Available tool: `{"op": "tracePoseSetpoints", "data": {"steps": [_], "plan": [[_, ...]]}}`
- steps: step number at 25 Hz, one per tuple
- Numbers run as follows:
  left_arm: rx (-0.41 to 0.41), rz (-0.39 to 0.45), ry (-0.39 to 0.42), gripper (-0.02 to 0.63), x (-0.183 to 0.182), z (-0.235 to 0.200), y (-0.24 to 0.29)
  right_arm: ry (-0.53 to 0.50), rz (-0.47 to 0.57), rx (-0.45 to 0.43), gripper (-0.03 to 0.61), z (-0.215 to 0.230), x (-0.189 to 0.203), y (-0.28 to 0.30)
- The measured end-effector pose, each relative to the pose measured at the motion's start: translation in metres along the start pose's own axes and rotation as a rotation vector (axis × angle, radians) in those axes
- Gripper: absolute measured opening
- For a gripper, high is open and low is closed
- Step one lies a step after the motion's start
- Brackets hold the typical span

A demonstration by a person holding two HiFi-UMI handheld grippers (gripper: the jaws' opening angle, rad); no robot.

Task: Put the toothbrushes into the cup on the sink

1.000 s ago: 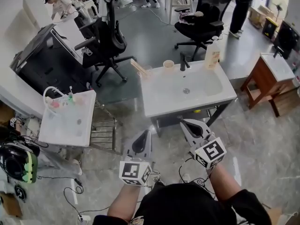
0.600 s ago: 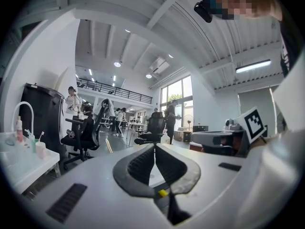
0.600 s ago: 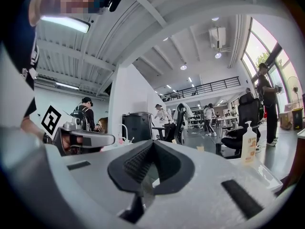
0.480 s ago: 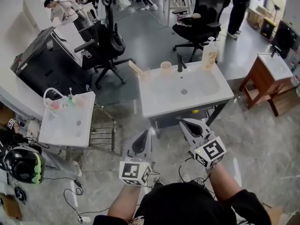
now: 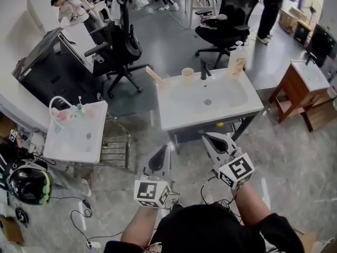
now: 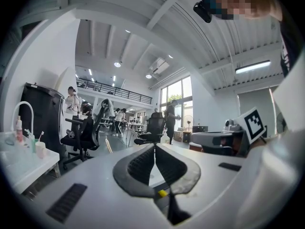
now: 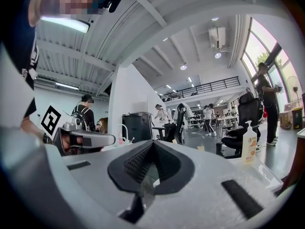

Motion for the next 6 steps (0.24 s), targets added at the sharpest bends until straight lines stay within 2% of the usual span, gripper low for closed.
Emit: {"op": "tracePoseSetpoints", "data": {"steps": [6], "plan": [[-0.002,0.003,-0.006,0.009,0.0007,-0.0036,0.0028,-0.004,-0.003,-0.004,0.006,0.0005,0.0000,0.0041]]}}
Point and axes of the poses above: the fingertips, and each gripper's own axes: y forward along the fingers, z to its right, x out of its underside, the point moved 4 cm from there along -y, backward along the fingers, and after that the axes turned 8 degrees about x, right-handed, at the moved point
